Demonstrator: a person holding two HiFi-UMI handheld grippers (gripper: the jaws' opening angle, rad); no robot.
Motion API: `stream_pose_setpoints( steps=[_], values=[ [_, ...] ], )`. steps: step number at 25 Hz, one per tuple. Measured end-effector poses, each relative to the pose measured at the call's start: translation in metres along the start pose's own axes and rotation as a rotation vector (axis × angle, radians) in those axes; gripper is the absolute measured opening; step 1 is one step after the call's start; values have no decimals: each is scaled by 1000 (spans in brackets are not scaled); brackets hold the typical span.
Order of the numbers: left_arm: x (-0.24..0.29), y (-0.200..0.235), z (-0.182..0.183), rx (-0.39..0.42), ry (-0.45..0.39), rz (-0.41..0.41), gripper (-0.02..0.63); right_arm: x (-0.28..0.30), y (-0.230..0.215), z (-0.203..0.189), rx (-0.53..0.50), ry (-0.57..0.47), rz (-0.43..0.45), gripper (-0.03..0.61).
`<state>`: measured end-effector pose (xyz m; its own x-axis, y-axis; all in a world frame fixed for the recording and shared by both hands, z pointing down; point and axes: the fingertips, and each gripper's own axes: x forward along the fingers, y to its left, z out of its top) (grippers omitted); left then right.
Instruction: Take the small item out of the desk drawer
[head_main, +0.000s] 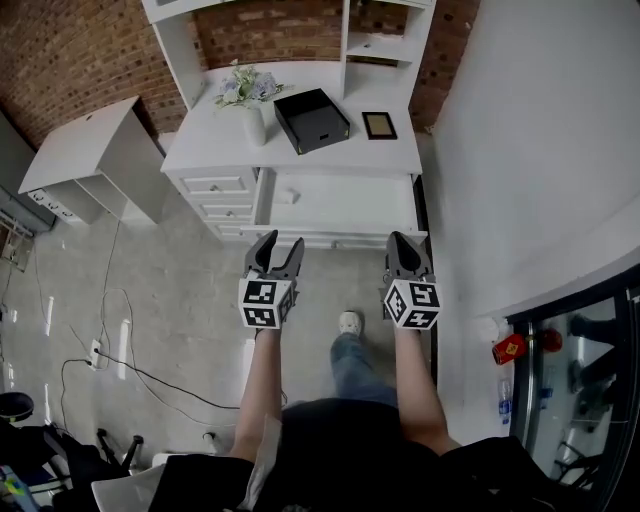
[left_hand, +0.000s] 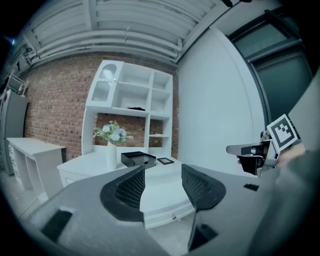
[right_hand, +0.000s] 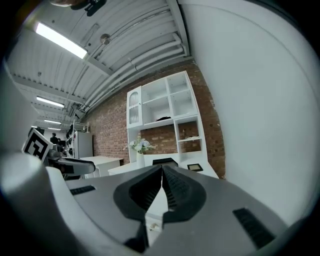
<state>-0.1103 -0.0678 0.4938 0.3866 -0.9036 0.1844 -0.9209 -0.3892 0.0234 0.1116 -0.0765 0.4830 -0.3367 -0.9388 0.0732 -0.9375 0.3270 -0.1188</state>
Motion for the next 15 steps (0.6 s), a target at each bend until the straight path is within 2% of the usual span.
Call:
stream_pose_setpoints(
  steps=[15],
  values=[
    [165, 84, 30, -65, 13, 151, 201, 205, -57, 26, -7, 42, 153, -2]
  ],
)
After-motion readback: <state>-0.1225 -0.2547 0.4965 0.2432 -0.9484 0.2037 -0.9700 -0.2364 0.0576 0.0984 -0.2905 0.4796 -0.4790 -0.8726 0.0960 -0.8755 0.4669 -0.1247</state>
